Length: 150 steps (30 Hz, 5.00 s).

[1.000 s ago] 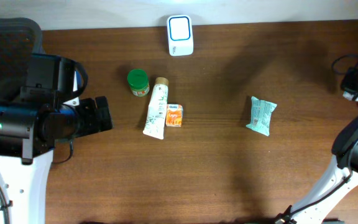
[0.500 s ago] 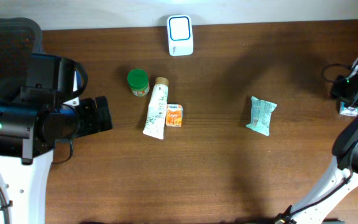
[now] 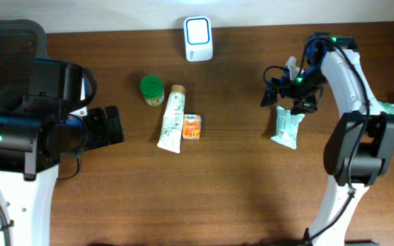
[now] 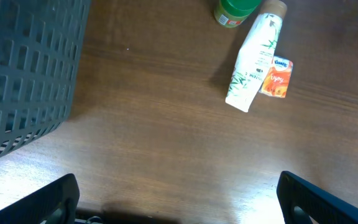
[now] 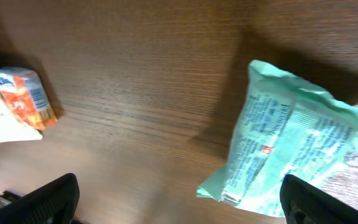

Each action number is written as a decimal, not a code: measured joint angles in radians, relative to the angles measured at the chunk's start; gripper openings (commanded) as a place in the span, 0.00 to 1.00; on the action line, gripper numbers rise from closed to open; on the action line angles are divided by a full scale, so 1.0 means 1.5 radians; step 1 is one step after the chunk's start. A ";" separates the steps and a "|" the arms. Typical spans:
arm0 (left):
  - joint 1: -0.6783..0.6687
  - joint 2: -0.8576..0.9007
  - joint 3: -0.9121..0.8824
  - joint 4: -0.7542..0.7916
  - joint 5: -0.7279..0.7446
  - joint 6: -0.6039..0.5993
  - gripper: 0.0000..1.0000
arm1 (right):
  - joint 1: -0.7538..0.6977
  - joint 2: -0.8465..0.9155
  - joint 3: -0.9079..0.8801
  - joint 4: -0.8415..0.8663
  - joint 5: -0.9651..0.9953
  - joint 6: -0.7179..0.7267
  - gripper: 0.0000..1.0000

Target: Scan the item barcode

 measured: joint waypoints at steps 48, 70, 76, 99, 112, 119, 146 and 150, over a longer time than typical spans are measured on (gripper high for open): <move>0.000 0.000 0.000 0.000 0.000 0.000 0.99 | 0.178 -0.010 -0.199 0.166 0.060 0.109 0.80; 0.000 0.000 0.000 0.001 0.000 0.000 0.99 | -0.032 -0.013 -0.171 0.062 -0.167 -0.094 0.92; 0.000 0.000 0.000 0.000 0.000 0.000 0.99 | -0.032 -0.013 -0.287 0.165 -0.228 -0.108 0.91; 0.000 0.000 0.000 0.000 0.000 0.000 0.99 | -0.032 -0.024 -0.416 0.381 -0.428 -0.107 0.71; 0.000 0.000 0.000 0.000 0.000 0.000 0.99 | -0.032 -0.023 -0.425 0.429 -0.423 -0.083 0.55; 0.000 0.000 0.000 0.000 0.000 0.000 0.99 | -0.023 -0.024 -0.457 0.475 -0.449 -0.076 0.31; 0.000 0.000 0.000 0.000 0.000 0.000 0.99 | 0.186 -0.186 -0.284 0.259 0.349 0.258 0.04; 0.000 0.000 0.000 0.000 0.000 0.000 0.99 | 0.289 -0.183 -0.284 0.259 0.519 0.341 0.04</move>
